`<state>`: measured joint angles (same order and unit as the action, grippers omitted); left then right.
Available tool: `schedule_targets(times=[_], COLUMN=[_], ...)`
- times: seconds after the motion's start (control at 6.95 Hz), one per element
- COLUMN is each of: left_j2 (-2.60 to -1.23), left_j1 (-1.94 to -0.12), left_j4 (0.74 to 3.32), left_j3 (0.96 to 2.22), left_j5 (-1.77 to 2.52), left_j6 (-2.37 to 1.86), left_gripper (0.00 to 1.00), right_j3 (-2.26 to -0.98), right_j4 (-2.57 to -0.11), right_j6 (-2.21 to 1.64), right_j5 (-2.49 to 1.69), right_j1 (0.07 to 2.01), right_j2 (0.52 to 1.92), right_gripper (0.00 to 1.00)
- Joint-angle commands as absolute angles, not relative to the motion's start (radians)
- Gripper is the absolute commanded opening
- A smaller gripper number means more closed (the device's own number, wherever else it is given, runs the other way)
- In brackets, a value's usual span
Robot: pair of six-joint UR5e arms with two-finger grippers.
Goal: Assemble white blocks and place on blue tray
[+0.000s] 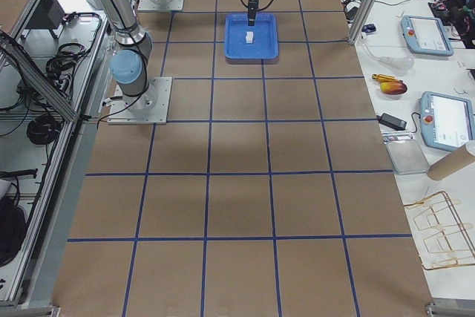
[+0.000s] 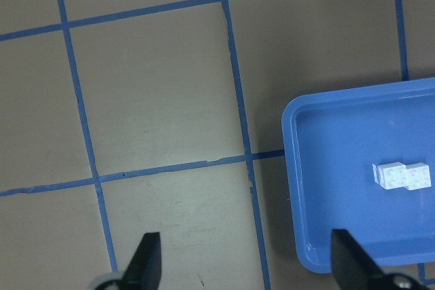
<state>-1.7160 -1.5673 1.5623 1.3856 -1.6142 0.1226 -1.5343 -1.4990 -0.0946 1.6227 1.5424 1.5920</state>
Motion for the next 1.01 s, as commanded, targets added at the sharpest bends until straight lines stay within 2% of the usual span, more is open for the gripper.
schedule_targets(times=[0.0, 0.86], left_j2=[-1.687, -1.634], left_j1=[-1.533, -1.539], left_j4=[1.601, 1.631], left_j3=[1.384, 1.390], left_j5=[-1.608, -1.611], left_j6=[0.121, 0.123], left_gripper=[1.00, 1.00], right_j3=[-1.536, -1.543], right_j4=[-1.503, -1.506], right_j6=[-0.087, -0.034], right_j5=[1.621, 1.552], right_j1=[1.543, 1.543], right_j2=[1.592, 1.586], right_gripper=[1.00, 1.00])
